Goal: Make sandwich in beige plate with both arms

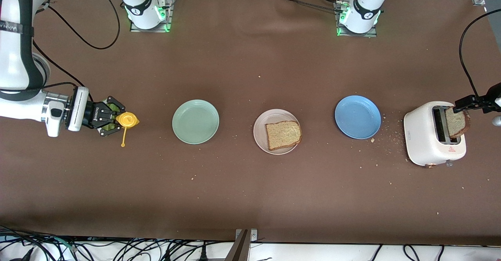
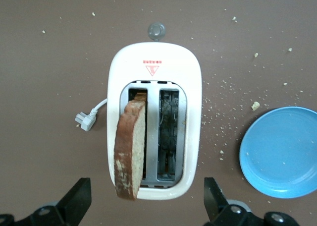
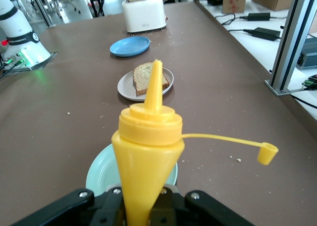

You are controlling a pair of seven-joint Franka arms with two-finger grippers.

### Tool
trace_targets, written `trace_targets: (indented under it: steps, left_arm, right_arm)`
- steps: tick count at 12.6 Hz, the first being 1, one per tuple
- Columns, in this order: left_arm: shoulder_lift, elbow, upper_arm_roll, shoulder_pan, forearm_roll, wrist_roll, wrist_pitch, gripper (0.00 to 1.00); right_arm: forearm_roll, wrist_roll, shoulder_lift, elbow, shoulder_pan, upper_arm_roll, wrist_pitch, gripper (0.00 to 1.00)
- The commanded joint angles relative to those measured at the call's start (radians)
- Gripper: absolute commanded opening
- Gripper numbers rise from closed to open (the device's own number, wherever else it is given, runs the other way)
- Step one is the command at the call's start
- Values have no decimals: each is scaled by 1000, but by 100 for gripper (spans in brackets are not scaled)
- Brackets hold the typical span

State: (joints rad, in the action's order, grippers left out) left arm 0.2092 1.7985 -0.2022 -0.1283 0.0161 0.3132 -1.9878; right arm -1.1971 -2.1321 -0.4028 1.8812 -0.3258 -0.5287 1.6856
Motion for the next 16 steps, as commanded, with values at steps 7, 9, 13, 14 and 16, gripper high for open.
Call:
trace_targets:
  steps: [7,9,13,14,16]
  left_arm:
    - [130,-27,9,-34,32,18,-82,100]
    - [131,-27,10,-37,31,17,-77,84]
    - [133,-24,7,-39,31,15,-57,9]
    - [131,-28,6,-45,31,14,-51,3]
    - [124,-53,4,-51,33,10,-30,0]
  right_arm:
    - [-231,-524,-247,115,137,3,-303,0]
    - [-262,-581,-292,110,143,4,-329,0]
    - [-311,-629,-347,107,143,9,-368,0]
    - [-317,-625,-352,105,143,9,-372,0]
    - [-318,-612,-361,105,151,9,-376,9]
